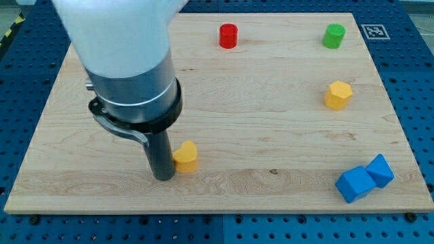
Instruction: Locate the yellow heart at the left of the blue cube
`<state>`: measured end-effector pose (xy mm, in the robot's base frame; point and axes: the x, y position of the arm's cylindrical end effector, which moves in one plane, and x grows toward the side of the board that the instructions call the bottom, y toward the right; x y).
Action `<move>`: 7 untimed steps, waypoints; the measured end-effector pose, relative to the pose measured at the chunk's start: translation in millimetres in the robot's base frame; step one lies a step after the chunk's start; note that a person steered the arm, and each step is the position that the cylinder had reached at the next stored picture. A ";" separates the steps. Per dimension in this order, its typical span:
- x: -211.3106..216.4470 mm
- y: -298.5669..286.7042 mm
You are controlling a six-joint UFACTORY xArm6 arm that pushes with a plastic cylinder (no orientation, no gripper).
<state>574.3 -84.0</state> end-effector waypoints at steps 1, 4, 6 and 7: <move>-4.4 -15.1; -18.8 108.4; -18.0 167.2; -32.3 169.4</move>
<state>542.0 85.4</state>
